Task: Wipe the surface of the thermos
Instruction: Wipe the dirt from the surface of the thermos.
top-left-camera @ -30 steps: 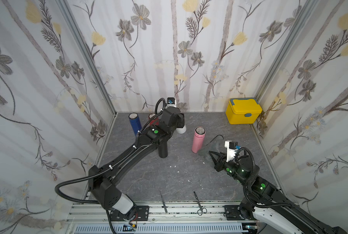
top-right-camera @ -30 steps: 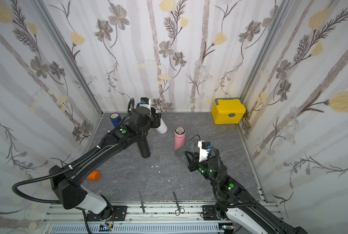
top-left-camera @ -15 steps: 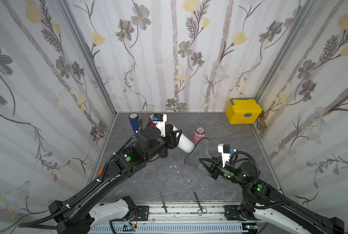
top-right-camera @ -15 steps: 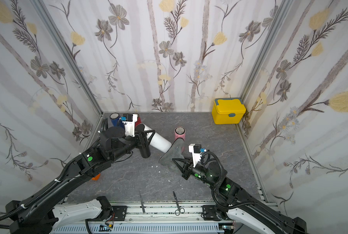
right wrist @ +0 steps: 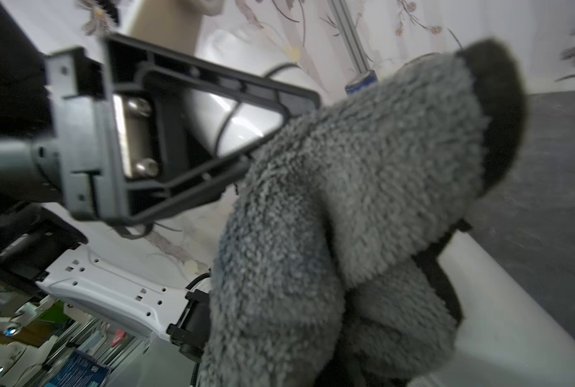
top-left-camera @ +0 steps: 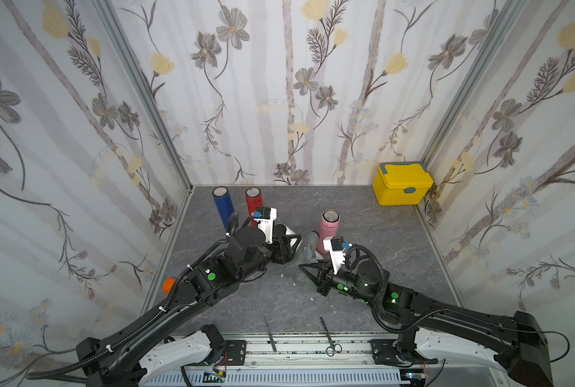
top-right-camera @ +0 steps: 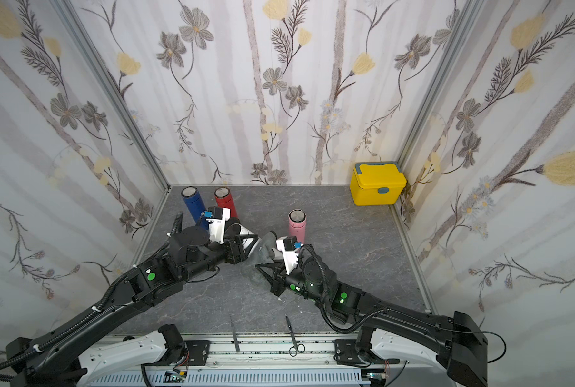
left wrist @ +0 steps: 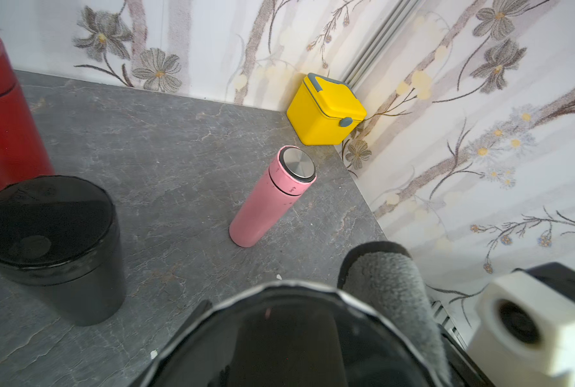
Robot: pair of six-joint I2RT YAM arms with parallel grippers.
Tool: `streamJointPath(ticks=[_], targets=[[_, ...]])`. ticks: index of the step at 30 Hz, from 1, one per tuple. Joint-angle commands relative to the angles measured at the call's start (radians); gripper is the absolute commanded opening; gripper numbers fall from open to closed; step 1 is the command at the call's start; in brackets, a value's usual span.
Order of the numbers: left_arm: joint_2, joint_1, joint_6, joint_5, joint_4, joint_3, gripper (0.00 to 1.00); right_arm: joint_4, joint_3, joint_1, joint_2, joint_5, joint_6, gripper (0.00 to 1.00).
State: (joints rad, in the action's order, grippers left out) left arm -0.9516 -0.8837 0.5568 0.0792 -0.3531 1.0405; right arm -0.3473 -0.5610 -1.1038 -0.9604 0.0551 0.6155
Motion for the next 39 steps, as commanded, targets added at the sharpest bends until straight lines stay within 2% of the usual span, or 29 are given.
streamJointPath(ticks=[1, 6, 11, 14, 17, 22, 25, 28, 31, 35, 39], targets=[[0.029, -0.007, 0.008, -0.073, 0.078, 0.005, 0.0, 0.137, 0.08, 0.007, 0.052, 0.213, 0.103, 0.0], [0.025, -0.007, -0.03, -0.105, 0.049, -0.004, 0.0, 0.16, 0.096, 0.007, 0.143, 0.168, 0.088, 0.0], [0.001, -0.008, -0.128, -0.159, 0.014, -0.03, 0.0, 0.062, -0.033, 0.007, 0.133, -0.093, -0.052, 0.0], [0.007, -0.008, -0.178, -0.162, 0.025, -0.069, 0.0, 0.033, -0.097, 0.024, 0.076, -0.262, -0.062, 0.0], [0.044, -0.009, -0.215, -0.182, 0.075, -0.119, 0.0, 0.064, -0.077, 0.084, 0.008, -0.404, 0.005, 0.0], [0.106, -0.008, -0.298, -0.226, 0.151, -0.196, 0.0, 0.091, 0.161, 0.103, 0.023, -0.359, 0.13, 0.0], [0.109, -0.008, -0.348, -0.262, 0.17, -0.217, 0.0, 0.155, 0.219, 0.133, 0.077, -0.308, 0.143, 0.0], [0.087, -0.008, -0.4, -0.284, 0.167, -0.233, 0.0, 0.147, 0.184, 0.179, 0.147, -0.319, 0.119, 0.0], [0.052, -0.009, -0.415, -0.297, 0.176, -0.237, 0.0, 0.15, 0.088, 0.212, 0.176, -0.252, 0.073, 0.0], [0.013, -0.015, -0.409, -0.268, 0.212, -0.251, 0.0, 0.062, -0.007, 0.223, 0.119, -0.235, 0.059, 0.0], [0.007, -0.025, -0.397, -0.232, 0.258, -0.279, 0.0, 0.012, -0.006, 0.223, 0.01, -0.26, 0.066, 0.0]])
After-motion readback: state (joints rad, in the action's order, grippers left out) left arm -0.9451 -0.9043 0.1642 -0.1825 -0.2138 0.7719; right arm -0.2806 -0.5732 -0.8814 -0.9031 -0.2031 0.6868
